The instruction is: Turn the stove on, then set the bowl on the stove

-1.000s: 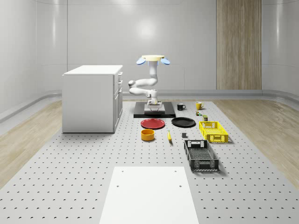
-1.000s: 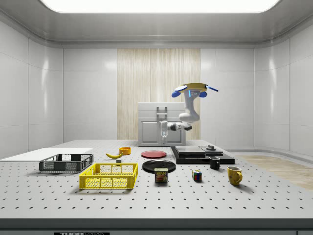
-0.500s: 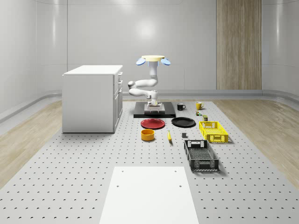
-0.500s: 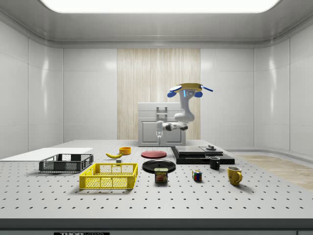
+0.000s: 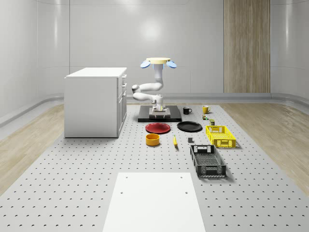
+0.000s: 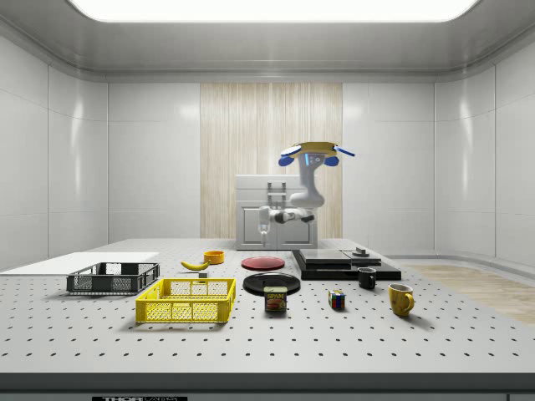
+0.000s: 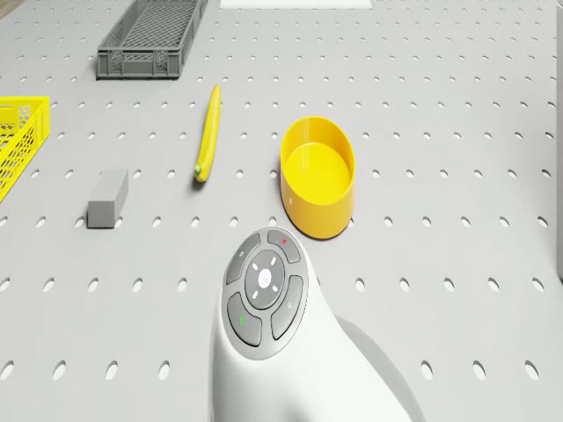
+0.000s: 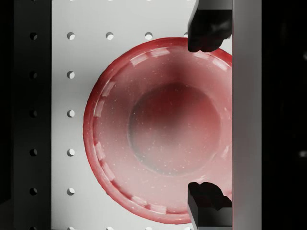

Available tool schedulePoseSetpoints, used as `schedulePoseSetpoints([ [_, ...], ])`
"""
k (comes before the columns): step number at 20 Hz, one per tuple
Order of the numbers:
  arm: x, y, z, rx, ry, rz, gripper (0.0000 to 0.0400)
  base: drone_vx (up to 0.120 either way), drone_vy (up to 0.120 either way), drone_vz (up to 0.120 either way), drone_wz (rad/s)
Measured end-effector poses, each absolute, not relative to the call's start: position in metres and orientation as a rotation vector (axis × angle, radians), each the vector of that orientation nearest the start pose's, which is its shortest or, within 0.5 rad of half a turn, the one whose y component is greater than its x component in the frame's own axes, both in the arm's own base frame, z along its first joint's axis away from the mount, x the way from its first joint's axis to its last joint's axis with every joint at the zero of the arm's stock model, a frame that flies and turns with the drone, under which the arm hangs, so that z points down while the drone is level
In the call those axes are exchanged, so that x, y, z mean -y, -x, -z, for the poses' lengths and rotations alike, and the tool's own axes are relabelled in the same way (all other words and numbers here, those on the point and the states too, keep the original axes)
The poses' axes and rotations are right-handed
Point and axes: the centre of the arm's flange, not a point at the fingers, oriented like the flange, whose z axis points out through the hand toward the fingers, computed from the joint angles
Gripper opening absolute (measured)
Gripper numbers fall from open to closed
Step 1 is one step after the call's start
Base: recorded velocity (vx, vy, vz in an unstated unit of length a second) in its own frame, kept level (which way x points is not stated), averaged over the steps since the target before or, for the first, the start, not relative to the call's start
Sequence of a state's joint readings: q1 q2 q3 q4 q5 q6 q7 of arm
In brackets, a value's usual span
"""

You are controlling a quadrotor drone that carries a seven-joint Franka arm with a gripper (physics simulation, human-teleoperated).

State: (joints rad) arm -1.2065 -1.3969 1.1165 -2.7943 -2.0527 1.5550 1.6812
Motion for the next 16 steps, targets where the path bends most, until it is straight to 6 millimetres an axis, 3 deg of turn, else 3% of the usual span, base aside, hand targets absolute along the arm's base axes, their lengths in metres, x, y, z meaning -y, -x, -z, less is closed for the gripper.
schedulePoseSetpoints([
  [16,0.0120,-0.3128,-0.5628,0.002,0.000,-0.786,0.0400,0.120,0.000,0.000,0.000],
])
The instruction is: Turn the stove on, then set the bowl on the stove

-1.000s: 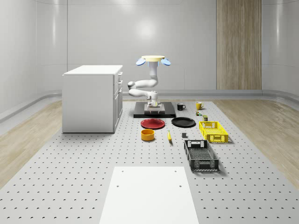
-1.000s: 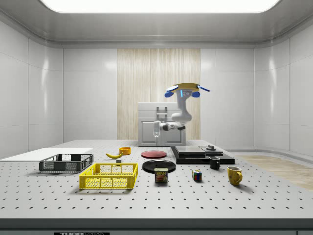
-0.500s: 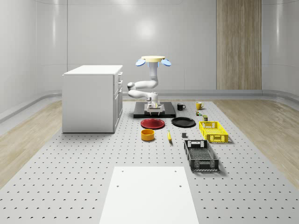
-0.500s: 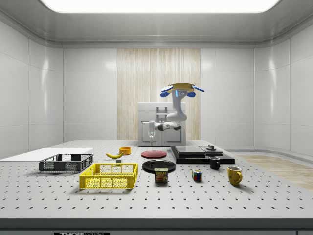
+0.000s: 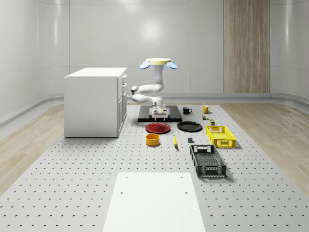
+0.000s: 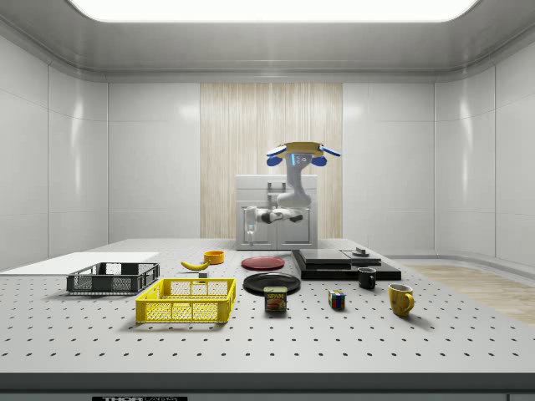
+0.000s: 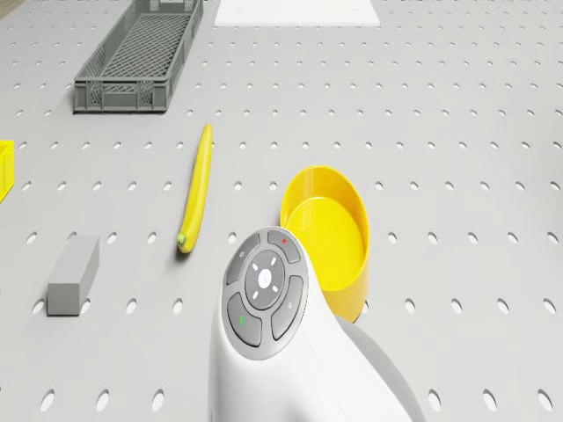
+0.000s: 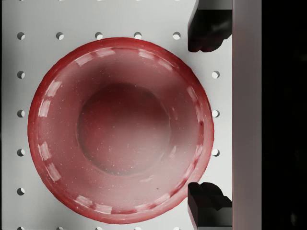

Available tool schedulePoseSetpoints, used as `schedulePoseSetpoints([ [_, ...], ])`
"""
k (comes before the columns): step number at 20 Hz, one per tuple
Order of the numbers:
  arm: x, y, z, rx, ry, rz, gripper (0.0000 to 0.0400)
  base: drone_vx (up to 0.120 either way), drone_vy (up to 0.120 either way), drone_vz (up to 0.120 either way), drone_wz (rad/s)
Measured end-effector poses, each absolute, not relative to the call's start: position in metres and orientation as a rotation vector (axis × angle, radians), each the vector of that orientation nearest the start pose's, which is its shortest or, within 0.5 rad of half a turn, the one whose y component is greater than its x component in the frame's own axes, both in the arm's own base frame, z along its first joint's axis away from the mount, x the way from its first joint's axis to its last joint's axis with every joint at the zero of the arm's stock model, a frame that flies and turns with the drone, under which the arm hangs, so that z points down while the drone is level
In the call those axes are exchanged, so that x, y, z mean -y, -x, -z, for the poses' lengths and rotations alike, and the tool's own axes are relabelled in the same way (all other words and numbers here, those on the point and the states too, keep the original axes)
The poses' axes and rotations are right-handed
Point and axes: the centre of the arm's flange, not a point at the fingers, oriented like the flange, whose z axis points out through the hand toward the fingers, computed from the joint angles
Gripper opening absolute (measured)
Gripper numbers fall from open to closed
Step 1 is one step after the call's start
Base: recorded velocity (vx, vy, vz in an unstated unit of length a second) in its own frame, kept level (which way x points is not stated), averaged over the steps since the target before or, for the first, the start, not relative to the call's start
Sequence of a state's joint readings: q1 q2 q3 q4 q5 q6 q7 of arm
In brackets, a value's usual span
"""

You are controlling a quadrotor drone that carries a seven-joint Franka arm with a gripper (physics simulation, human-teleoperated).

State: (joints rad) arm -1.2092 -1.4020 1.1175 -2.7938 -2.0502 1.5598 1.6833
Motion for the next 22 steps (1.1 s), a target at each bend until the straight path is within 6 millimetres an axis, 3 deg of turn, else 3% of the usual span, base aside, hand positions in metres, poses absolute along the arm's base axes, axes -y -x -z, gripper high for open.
schedulePoseSetpoints([
  [22,0.0120,-0.3128,-0.5628,0.002,0.000,-0.786,0.0400,0.120,0.000,0.000,0.000],
])
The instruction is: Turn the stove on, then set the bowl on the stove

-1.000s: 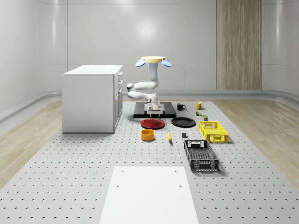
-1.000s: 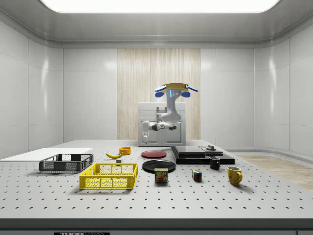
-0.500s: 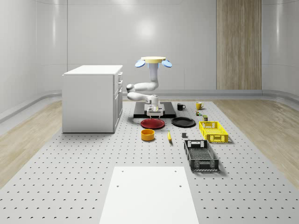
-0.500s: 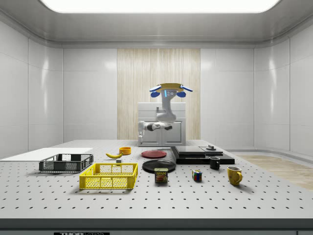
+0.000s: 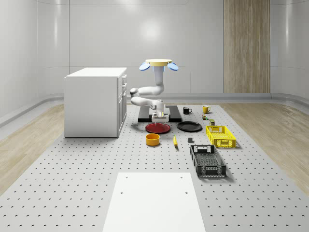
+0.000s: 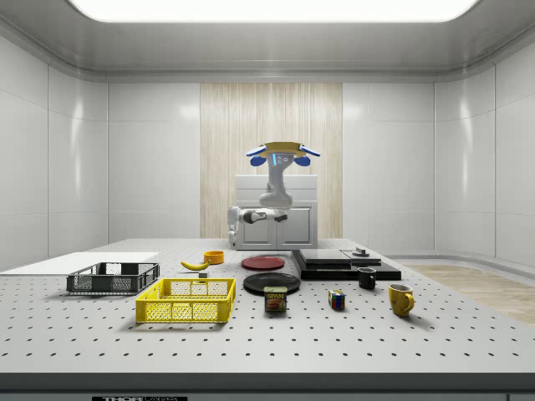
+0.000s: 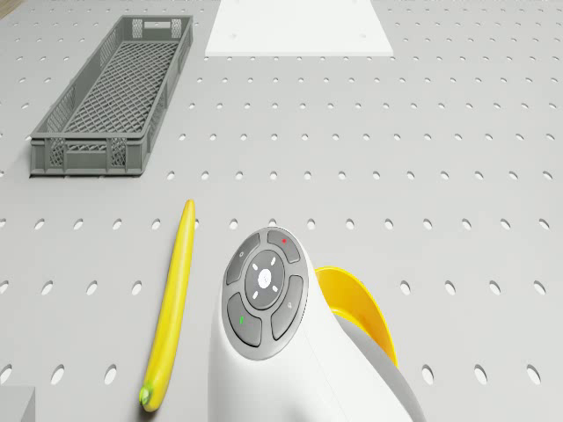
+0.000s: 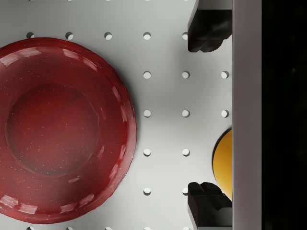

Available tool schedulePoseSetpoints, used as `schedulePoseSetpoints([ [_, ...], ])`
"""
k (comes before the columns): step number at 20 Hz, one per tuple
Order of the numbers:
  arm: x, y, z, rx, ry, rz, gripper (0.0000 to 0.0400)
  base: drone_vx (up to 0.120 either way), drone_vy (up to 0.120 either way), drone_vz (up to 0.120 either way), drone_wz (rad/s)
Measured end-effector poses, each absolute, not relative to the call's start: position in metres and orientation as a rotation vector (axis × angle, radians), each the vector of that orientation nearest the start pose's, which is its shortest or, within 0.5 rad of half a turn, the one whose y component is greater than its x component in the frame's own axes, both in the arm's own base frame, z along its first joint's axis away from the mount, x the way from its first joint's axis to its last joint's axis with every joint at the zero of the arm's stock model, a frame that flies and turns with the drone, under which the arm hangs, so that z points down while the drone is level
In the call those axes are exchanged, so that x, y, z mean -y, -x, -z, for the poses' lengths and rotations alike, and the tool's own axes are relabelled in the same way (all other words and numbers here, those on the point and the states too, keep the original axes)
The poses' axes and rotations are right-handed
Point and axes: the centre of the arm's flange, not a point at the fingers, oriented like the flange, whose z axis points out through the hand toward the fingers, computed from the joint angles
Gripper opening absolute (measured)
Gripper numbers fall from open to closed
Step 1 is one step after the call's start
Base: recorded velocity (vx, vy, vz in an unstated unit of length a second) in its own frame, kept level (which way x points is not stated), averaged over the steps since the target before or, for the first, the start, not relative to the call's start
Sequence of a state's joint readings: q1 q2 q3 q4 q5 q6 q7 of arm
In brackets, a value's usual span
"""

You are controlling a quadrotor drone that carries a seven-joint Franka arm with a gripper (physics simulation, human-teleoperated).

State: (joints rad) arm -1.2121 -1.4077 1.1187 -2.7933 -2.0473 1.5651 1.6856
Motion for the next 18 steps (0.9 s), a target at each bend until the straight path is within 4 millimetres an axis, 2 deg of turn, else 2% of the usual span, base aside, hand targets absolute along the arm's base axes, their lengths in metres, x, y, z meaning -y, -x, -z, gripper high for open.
schedulePoseSetpoints([
  [6,0.0120,-0.3128,-0.5628,0.002,0.000,-0.786,0.0400,0.120,0.000,0.000,0.000],
  [9,0.0120,-0.3128,-0.5628,0.002,0.000,-0.786,0.0400,0.120,0.000,-0.107,0.000],
  [18,0.0120,-0.3128,-0.5628,0.002,0.000,-0.786,0.0400,0.120,0.000,0.000,0.000],
])
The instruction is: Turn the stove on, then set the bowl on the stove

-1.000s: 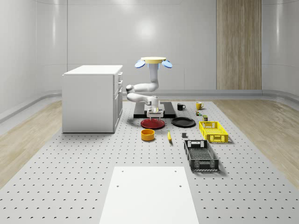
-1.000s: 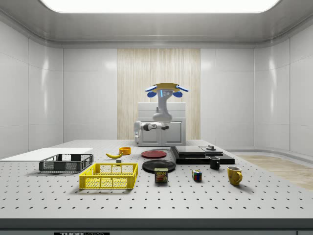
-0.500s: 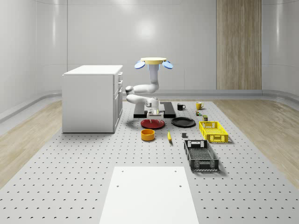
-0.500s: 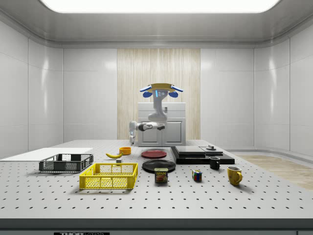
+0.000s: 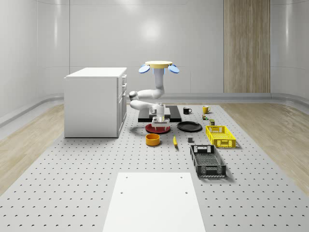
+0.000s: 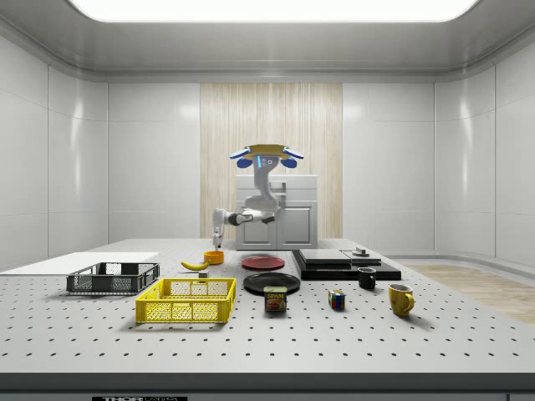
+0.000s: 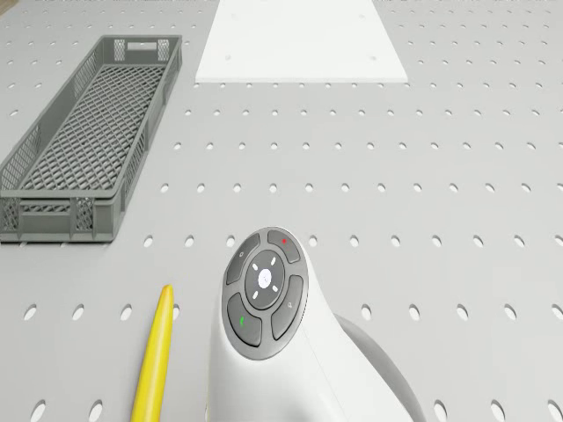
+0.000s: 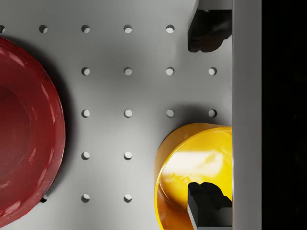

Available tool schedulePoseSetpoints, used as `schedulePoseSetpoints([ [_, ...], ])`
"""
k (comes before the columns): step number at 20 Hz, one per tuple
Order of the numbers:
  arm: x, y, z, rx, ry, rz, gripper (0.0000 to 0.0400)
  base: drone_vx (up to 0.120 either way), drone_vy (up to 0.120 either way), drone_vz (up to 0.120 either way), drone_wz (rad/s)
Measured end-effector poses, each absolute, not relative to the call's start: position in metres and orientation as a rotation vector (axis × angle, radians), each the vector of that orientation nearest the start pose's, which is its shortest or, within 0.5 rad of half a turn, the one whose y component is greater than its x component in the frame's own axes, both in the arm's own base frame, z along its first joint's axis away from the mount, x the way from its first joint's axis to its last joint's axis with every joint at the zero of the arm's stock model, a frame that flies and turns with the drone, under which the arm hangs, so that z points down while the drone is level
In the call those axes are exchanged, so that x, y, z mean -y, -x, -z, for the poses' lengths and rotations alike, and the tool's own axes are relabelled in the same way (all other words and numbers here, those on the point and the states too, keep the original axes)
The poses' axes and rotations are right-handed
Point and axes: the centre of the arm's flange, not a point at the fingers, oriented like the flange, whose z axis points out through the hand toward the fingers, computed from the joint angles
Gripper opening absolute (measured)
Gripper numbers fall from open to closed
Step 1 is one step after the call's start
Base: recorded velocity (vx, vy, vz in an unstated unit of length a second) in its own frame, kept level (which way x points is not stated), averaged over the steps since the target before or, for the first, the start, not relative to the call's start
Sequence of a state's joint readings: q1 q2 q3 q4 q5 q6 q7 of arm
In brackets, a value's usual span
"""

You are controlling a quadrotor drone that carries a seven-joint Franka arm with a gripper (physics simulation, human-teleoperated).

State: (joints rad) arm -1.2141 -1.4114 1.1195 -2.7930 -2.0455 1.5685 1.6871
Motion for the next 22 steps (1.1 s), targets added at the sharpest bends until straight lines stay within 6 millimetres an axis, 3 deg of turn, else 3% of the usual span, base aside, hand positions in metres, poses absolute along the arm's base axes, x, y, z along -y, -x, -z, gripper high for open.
schedulePoseSetpoints([
  [5,0.012,-0.313,-0.563,0.002,0.000,-0.786,0.0400,0.112,0.000,0.000,0.000],
  [22,-0.004,-0.320,-0.605,0.002,0.000,-0.786,0.0400,0.000,0.000,0.000,0.000],
])
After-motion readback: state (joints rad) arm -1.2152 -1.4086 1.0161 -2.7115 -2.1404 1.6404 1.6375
